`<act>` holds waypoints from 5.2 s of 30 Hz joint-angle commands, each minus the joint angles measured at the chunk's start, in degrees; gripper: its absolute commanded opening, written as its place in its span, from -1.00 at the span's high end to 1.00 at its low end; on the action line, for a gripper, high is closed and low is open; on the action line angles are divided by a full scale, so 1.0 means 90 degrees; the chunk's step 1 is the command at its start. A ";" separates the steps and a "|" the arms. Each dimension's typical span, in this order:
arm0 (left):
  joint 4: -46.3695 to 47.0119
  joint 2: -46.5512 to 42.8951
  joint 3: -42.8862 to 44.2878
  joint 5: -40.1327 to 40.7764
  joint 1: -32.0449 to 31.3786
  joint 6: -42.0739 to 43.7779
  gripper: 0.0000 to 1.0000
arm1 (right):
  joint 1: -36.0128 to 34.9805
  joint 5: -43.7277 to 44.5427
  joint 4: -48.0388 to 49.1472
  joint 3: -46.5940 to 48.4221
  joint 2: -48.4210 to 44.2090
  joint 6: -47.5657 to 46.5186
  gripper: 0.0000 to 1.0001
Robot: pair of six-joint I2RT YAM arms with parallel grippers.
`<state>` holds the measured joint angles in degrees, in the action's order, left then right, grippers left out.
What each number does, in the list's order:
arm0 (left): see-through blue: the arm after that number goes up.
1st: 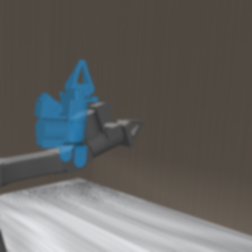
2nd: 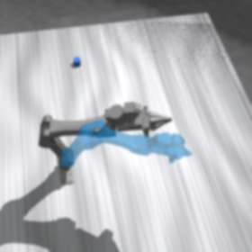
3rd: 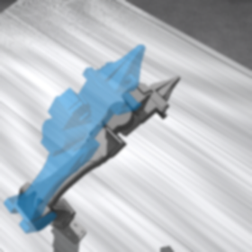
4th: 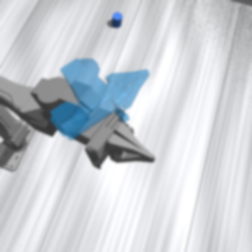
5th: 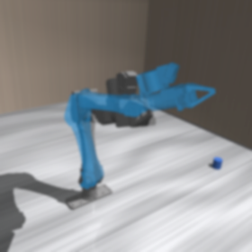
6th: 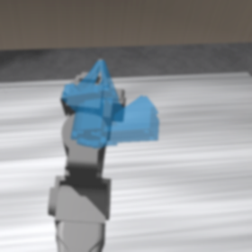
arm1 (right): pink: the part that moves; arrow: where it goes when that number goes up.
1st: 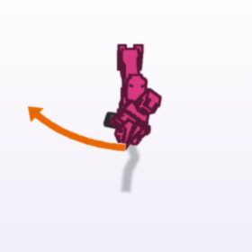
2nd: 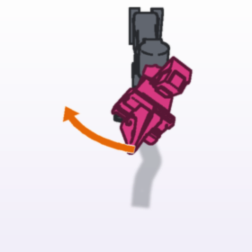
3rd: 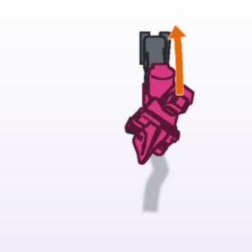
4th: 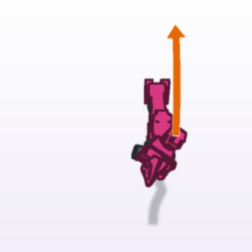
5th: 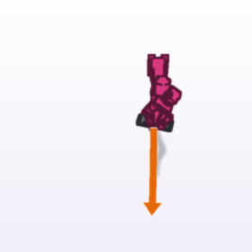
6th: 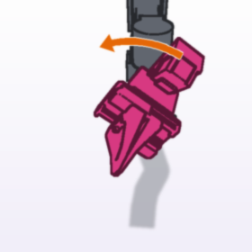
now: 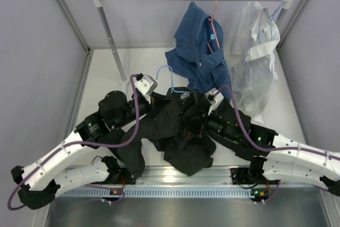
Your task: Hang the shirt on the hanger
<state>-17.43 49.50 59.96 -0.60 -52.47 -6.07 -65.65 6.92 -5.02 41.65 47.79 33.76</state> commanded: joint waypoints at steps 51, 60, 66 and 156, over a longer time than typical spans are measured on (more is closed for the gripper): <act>-0.0135 -0.0741 0.0721 -0.1218 0.0039 0.0969 -0.96 | -0.0118 -0.0481 -0.1939 0.2695 -0.0759 -0.2647 1.00; 0.1087 -0.3731 -0.1944 0.1737 0.0039 -0.0487 -0.96 | -0.0118 0.0589 -0.3016 0.3750 -0.0848 -0.2735 1.00; 0.2079 -0.3673 -0.3281 0.0966 0.0039 -0.1044 -0.97 | -0.0118 0.0628 -0.3524 0.4678 -0.0447 -0.2872 1.00; -0.1159 0.2479 0.2322 -0.6594 0.0390 0.2041 0.71 | -0.0118 -0.0417 -0.2285 0.3019 -0.0466 -0.2930 1.00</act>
<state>-33.89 75.77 77.82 -56.53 -47.62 10.68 -66.00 4.40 -26.74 71.33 39.90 7.09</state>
